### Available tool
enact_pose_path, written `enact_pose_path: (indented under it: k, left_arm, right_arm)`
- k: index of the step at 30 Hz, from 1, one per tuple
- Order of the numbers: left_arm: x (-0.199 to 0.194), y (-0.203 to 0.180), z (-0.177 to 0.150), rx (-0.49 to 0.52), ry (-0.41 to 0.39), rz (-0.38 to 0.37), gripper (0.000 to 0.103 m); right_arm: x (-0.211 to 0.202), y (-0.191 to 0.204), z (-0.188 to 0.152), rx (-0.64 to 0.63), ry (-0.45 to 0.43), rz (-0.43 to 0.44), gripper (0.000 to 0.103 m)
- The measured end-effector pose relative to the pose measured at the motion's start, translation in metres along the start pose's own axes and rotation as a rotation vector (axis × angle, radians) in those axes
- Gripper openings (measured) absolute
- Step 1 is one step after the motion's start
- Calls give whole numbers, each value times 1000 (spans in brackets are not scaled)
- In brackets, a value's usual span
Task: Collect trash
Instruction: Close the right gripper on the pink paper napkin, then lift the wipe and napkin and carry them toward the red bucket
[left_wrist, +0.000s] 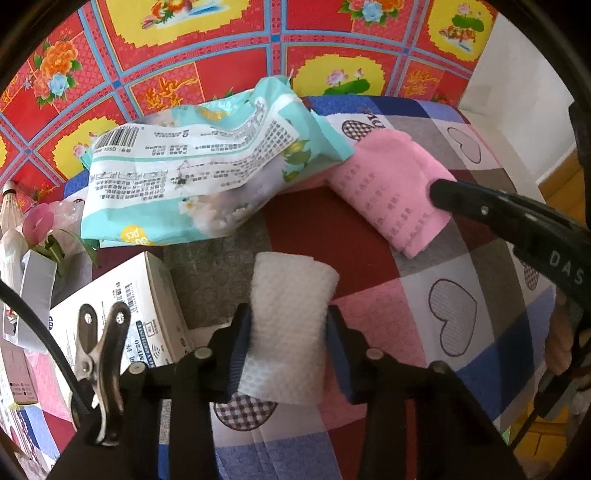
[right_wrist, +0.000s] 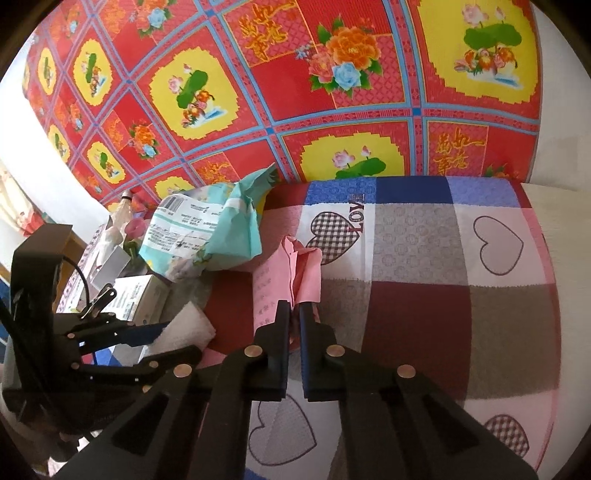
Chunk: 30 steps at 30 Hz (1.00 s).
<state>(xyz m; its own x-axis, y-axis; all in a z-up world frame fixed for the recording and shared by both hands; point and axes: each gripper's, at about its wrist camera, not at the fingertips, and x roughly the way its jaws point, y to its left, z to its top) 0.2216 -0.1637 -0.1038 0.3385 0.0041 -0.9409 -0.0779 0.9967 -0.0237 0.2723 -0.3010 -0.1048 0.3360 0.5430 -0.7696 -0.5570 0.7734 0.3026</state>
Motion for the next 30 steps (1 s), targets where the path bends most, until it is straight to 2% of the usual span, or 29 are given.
enact_pose_path:
  k: [9,30]
  left_arm:
    - [-18,10,-6,-12,-32,-57,19]
    - [-61,15,-32,31,-89,-175,18]
  right_arm:
    - [-21,8,-15,39,-35,-12,6]
    - [-86,45,-63,118,-135,-97,6]
